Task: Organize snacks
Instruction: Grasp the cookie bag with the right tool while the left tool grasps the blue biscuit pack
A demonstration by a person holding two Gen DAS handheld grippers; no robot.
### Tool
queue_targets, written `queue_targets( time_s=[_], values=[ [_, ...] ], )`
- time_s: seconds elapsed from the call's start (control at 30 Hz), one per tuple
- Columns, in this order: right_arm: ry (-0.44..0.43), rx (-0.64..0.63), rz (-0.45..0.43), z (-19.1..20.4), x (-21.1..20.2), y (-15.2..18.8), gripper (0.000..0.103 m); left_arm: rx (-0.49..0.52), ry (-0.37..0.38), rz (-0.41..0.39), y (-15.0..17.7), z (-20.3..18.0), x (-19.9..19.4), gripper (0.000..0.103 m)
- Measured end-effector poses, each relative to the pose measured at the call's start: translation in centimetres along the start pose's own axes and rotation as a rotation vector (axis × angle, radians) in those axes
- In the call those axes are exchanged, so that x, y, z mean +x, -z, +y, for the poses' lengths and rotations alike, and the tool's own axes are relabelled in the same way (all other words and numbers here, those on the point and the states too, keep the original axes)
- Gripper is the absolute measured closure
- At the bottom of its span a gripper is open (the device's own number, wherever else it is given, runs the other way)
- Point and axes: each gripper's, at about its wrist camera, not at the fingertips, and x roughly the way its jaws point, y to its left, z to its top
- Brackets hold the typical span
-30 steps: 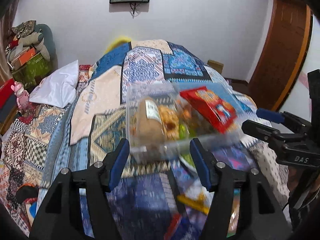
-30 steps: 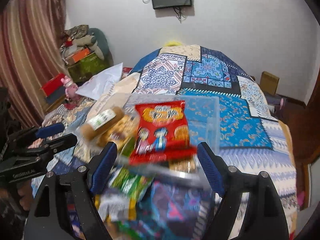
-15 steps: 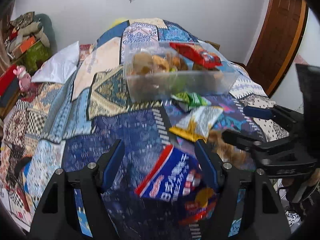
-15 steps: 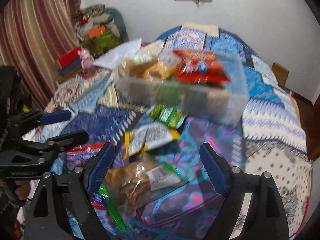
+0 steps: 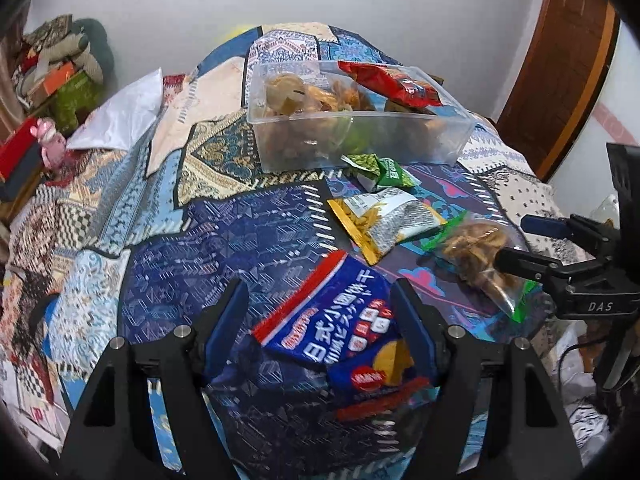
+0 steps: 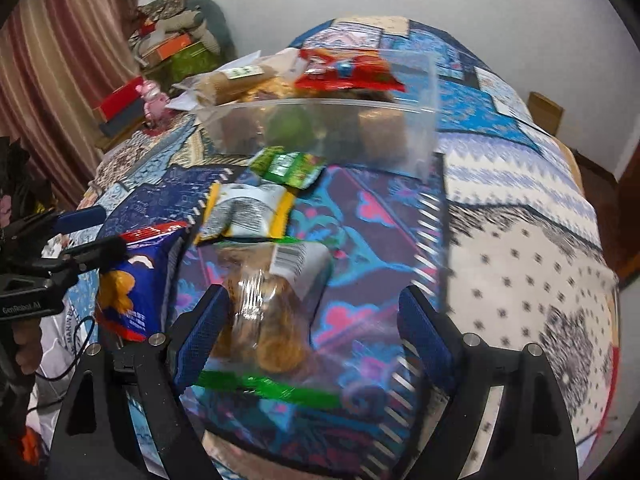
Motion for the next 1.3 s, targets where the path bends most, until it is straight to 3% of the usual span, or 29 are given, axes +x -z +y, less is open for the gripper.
queue_targets(
  time_s=[0.1, 0.2, 0.33, 0.4, 0.67, 0.8, 0.9, 0.97, 1.3],
  values=[
    [-0.016, 0.015, -0.012, -0.1, -0.5, 0.0, 0.018, -0.036, 0.031, 0.024, 0.2, -0.3, 0.0, 0.029],
    [-0.050, 0.000, -0.020, 0.6, -0.2, -0.3, 0.018, -0.070, 0.033, 0.053, 0.8, -0.5, 0.7, 0.015],
    [-0.081, -0.008, 0.007, 1.3, 1.3, -0.3, 0.020, -0.086, 0.033, 0.062, 1.4, -1.1, 1.5, 0.014],
    [-0.102, -0.002, 0.029, 1.4, 2.0, 0.0, 0.034, -0.066, 0.023, 0.062, 1.4, -1.6, 1.9, 0.010],
    [-0.158, 0.040, 0.028, 0.8, 2.0, 0.5, 0.052, -0.029, -0.027, 0.052, 1.4, -2.4, 3.8, 0.008],
    [-0.155, 0.054, 0.002, 0.3, 1.3, 0.6, 0.057, -0.036, -0.025, 0.036, 2.1, -1.6, 4.3, 0.015],
    [-0.151, 0.061, -0.025, 0.1, 0.6, 0.5, 0.059, -0.012, -0.028, 0.001, 2.1, -1.7, 3.3, 0.031],
    [-0.141, 0.061, -0.050, 0.0, 0.0, 0.2, 0.059, -0.004, -0.022, -0.009, 1.8, -1.6, 2.9, 0.033],
    [-0.106, 0.063, -0.159, -0.7, -2.8, -2.6, 0.059, -0.049, 0.059, -0.096, -2.4, -0.9, 0.2, 0.057]
  ],
)
